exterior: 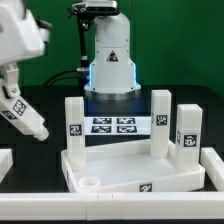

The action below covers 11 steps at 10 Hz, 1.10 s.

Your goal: Assemble desk

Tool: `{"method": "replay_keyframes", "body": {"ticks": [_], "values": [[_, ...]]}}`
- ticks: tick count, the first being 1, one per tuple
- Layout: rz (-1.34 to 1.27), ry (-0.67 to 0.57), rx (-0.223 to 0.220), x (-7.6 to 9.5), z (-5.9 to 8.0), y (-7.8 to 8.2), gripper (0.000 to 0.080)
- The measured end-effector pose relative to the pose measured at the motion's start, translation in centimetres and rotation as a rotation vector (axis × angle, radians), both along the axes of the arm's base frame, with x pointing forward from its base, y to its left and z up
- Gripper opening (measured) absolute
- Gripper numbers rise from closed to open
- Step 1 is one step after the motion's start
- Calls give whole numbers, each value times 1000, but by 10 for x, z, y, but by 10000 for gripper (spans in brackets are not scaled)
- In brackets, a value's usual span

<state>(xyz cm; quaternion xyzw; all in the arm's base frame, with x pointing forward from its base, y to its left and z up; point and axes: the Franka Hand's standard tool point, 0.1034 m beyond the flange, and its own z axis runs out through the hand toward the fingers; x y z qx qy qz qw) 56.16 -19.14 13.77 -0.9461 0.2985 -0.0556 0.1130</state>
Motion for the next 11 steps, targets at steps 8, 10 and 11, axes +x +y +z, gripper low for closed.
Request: {"method": "replay_keyframes", "body": {"ticks": [8, 10, 11], "values": [[-40, -438, -369, 52, 25, 135, 286], [-39, -431, -380, 51, 22, 132, 286], [-37, -428, -380, 50, 20, 132, 287]]}}
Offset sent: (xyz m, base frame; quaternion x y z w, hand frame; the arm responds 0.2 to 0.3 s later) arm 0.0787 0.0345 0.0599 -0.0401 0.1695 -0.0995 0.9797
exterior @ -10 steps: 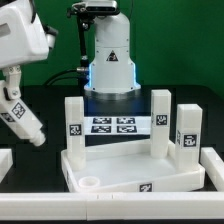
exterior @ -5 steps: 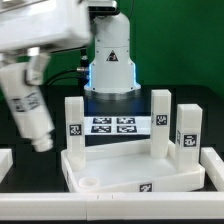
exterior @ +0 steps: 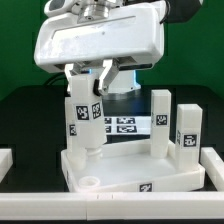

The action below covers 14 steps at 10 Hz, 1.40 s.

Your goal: Assemble desk

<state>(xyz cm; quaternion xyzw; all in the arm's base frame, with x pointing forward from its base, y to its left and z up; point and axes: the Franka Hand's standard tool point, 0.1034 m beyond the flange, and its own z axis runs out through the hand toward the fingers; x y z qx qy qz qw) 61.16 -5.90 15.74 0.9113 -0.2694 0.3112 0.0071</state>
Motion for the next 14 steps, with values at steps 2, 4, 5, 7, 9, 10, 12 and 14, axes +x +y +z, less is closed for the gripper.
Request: {"method": "replay_keyframes", "body": {"ticks": [2, 4, 5, 7, 9, 10, 12, 14], "values": [[119, 35, -67, 0, -6, 10, 287], [199, 79, -86, 5, -8, 18, 287], [196, 80, -85, 4, -9, 18, 287], [197, 82, -86, 4, -11, 18, 287], [265, 98, -137, 11, -13, 16, 287], [282, 103, -158, 14, -15, 10, 287], [277, 108, -160, 14, -18, 5, 287], [264, 111, -160, 15, -22, -1, 287]]}}
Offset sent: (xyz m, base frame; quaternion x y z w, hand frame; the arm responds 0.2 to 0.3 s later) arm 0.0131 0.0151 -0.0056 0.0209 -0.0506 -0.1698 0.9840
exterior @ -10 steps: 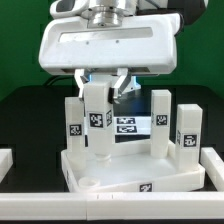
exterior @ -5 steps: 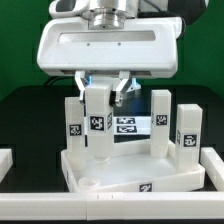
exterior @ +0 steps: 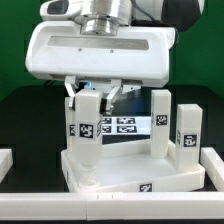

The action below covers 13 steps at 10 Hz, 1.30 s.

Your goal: Assemble desk

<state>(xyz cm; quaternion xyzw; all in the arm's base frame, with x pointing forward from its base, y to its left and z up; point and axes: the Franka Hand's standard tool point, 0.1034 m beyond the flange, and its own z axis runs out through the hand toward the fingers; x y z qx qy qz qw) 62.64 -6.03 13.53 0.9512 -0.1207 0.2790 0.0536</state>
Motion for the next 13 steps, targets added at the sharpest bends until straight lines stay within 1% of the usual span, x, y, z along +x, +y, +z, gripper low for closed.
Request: {"method": "replay_keyframes", "body": {"ticks": [1, 3, 4, 5, 6, 8, 9, 12, 13], "values": [[1, 2, 2, -1, -3, 4, 287], [-1, 5, 2, -1, -5, 3, 287], [0, 10, 0, -2, -8, 4, 287], [3, 5, -4, -2, -9, 5, 287], [2, 7, -7, -3, -12, 3, 287], [4, -13, -36, -6, -21, 1, 287], [2, -41, -52, -6, -21, -2, 287], [2, -44, -53, -6, -21, -2, 288], [2, -44, -53, -6, -21, -2, 479]]}}
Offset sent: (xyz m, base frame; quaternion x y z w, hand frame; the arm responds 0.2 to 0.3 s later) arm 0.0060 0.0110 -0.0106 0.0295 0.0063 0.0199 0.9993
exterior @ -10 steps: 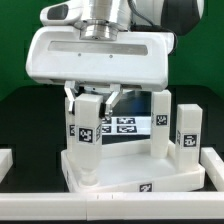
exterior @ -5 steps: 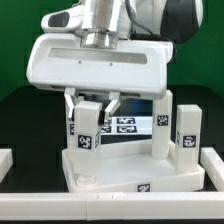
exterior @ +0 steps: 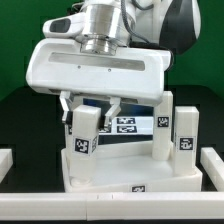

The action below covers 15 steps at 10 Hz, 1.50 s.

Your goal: Assemble desk

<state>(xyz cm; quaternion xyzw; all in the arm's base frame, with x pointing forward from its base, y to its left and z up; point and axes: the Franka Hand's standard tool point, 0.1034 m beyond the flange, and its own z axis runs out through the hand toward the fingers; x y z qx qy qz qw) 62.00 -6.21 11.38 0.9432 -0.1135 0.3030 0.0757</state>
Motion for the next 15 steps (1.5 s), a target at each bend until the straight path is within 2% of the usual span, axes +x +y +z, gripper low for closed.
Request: {"method": "replay_keyframes", "body": {"ticks": [1, 2, 3, 4, 5, 6, 7, 8, 9, 10, 11, 12, 14, 15], "values": [[0, 0, 0, 0, 0, 0, 609], [0, 6, 3, 0, -1, 0, 609], [0, 42, 27, -1, -3, 3, 641], [-15, 86, 77, 5, 7, -3, 647], [-39, 124, 133, 10, 12, 0, 647], [-63, 225, 216, 16, 12, 11, 649], [-63, 286, 245, 24, 15, 11, 649], [-70, 307, 248, 22, 12, 0, 649], [-70, 395, 286, 12, 7, -1, 649], [-70, 444, 309, 12, 7, -8, 649], [-73, 427, 295, 11, 3, -16, 649], [-72, 430, 292, 7, 0, -14, 649], [-96, 427, 301, 8, 0, -15, 619], [-101, 427, 303, 8, 0, -15, 436]]}}
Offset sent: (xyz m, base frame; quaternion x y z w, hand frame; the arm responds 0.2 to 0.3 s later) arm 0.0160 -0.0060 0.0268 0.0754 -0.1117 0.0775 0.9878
